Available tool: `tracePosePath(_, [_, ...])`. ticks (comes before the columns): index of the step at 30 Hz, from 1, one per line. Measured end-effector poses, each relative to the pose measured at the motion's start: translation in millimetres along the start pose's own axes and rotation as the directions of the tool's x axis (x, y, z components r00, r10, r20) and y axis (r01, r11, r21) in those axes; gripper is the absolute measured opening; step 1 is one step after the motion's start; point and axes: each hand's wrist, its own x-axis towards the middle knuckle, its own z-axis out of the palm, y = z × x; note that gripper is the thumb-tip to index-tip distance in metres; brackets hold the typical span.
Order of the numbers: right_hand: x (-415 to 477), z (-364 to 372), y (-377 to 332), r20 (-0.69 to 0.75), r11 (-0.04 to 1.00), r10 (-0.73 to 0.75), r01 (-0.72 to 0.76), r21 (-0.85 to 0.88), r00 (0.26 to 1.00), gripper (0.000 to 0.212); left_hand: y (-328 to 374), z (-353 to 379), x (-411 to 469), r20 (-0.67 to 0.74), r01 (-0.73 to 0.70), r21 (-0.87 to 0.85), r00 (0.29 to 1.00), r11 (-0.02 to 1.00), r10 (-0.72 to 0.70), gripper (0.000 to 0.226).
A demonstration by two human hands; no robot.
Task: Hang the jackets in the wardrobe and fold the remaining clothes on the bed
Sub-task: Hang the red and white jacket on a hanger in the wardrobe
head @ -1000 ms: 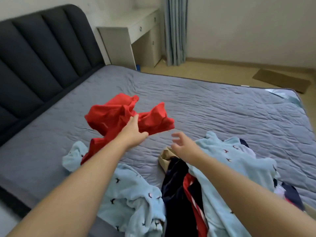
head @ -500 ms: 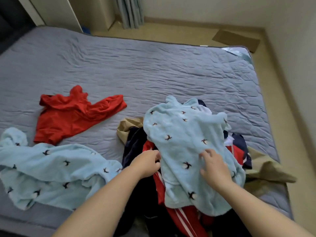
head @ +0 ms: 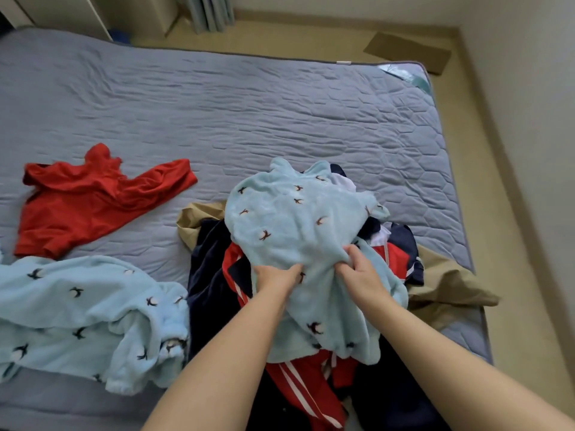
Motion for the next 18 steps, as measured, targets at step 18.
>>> tracePosePath(18, [-42, -61, -84, 0.208, 0.916, -0.193, 0.252, -0.313, 0.959, 0.050, 55, -47, -87, 0.050, -0.433, -0.194, 0.892, 0.880, 0.450, 0.047])
